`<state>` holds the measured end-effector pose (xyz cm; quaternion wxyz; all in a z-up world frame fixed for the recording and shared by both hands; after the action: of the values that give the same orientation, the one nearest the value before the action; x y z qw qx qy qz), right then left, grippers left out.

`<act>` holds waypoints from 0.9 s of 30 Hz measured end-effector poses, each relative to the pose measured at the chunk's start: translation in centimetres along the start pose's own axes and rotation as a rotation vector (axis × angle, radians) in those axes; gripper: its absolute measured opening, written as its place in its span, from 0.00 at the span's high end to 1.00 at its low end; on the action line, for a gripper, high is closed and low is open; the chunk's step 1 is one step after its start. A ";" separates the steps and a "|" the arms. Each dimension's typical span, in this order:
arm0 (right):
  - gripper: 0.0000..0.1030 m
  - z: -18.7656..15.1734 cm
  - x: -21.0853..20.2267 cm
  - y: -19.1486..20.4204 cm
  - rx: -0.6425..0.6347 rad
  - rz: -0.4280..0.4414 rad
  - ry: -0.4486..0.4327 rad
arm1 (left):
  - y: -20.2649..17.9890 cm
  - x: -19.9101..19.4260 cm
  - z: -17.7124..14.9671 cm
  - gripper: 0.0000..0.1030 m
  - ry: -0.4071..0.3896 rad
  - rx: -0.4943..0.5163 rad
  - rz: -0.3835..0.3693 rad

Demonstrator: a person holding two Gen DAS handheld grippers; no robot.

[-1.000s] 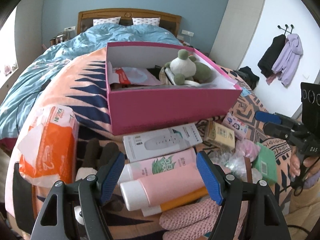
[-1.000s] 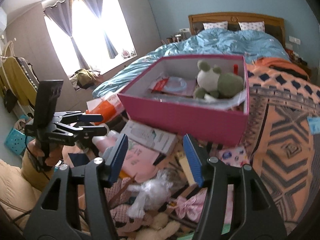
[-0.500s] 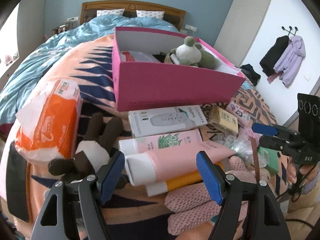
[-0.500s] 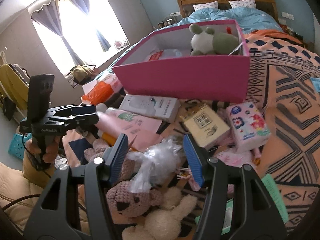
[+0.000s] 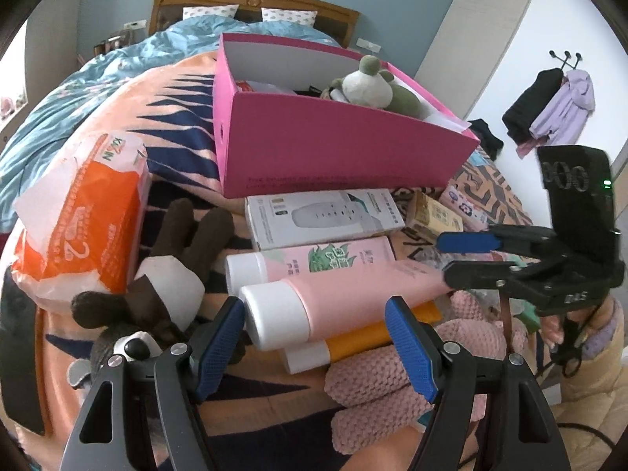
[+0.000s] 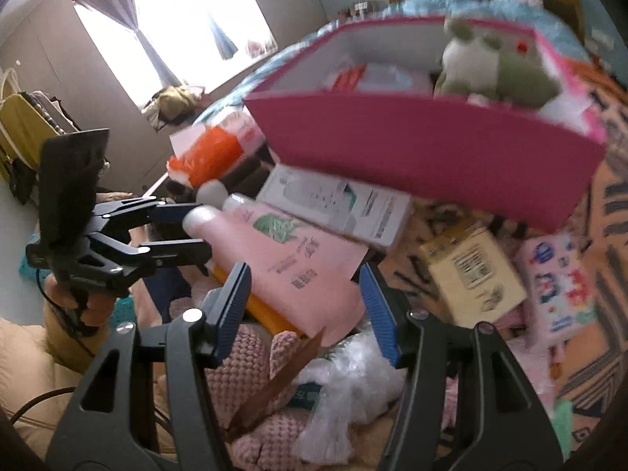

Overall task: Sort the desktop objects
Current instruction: 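Move the right tool back toward the pink squeeze tube on the pile, then close the right tool on the pink squeeze tube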

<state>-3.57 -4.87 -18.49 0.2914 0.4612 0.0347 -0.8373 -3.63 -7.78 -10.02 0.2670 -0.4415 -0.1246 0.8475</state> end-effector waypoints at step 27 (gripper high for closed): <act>0.30 -0.7 2.1 -0.1 0.092 0.140 0.107 | 0.4 0.3 0.6 0.27 0.057 -0.001 -0.044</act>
<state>-3.94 -5.49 -20.64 0.3255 0.5196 -0.0208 -0.7897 -4.41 -7.91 -10.03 0.2890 -0.4630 -0.1271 0.8282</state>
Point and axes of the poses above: each gripper's, at about its wrist camera, not at the fingertips, and x roughly the way its jaws point, y to its left, z to its top, the point moved 9 cm from there along x, roughly the way its jaws point, and after that the axes turned 12 degrees about -z, right-handed, at the moved point
